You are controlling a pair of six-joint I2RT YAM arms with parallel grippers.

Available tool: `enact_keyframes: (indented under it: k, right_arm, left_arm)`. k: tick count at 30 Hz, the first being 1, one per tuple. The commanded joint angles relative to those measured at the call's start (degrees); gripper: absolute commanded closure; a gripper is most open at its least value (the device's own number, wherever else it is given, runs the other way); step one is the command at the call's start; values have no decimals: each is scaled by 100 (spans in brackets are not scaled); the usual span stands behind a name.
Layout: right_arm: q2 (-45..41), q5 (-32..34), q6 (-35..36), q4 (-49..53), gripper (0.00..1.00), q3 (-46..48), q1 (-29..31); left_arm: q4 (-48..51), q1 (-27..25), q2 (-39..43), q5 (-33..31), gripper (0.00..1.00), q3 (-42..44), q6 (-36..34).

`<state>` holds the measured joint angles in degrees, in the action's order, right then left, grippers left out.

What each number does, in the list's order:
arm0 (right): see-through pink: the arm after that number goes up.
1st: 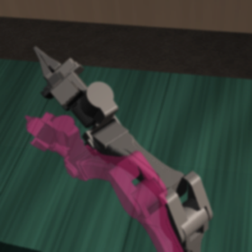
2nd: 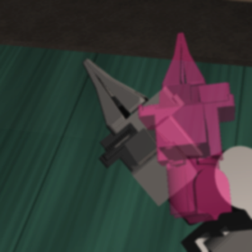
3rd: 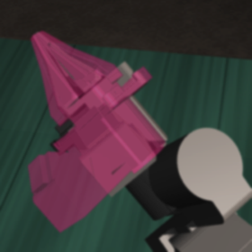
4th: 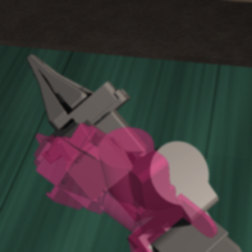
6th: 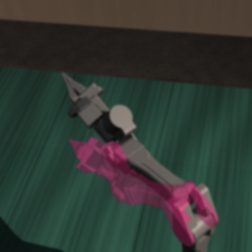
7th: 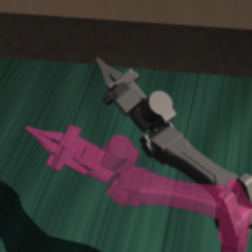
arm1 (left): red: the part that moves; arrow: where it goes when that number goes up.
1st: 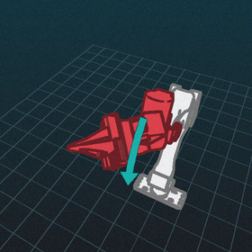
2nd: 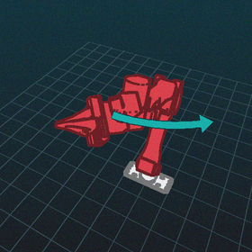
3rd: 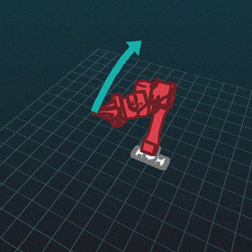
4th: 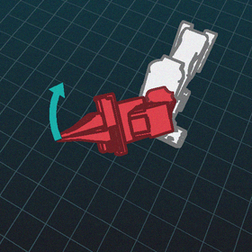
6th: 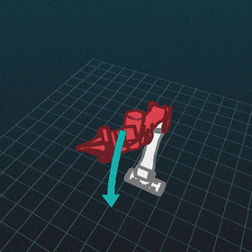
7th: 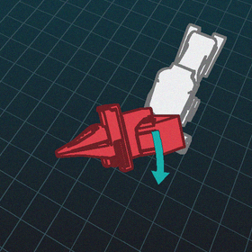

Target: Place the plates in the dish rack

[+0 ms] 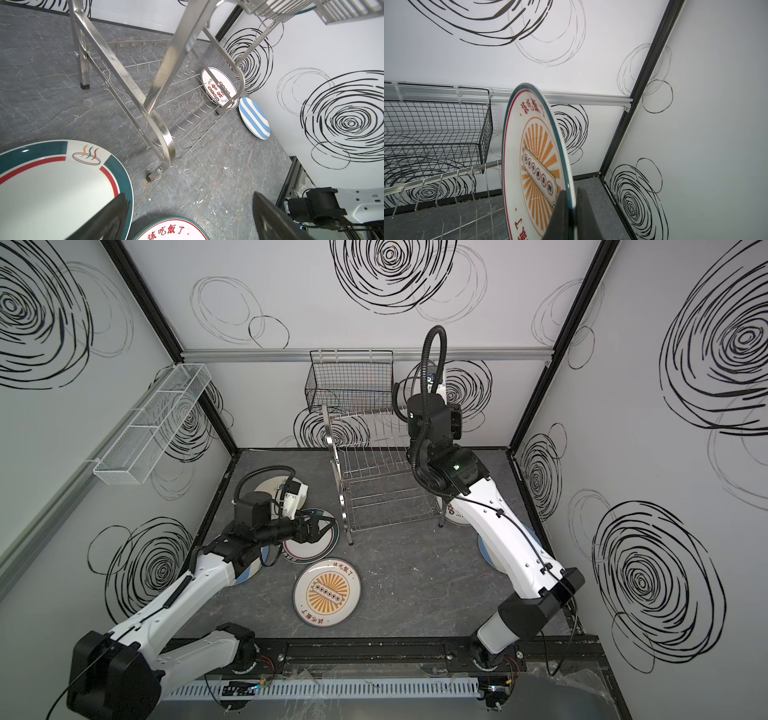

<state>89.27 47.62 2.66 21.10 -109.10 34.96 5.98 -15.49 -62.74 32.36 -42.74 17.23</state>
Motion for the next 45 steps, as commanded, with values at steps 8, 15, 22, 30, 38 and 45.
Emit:
enact_keyframes:
  k: [8, 15, 22, 30, 38, 45]
  right_arm:
    - [135, -84, -63, -567, 100, 139, -59]
    - [169, -45, -65, -616, 100, 212, -98]
    - [174, 60, 66, -747, 100, 173, -121]
    - [283, 172, 218, -817, 100, 187, -129]
    - [354, 190, 262, -828, 100, 226, -124]
    - [312, 197, 227, -875, 100, 455, -130]
  left_arm:
    - [-257, 59, -14, 139, 4, 73, 49]
    - [-274, 87, -3, 159, 4, 81, 53]
    - [-283, 90, -5, 165, 4, 82, 61]
    - [-282, 96, -4, 157, 4, 86, 56]
    - [-281, 98, -2, 148, 4, 86, 52]
    - [-283, 103, -1, 148, 4, 92, 59]
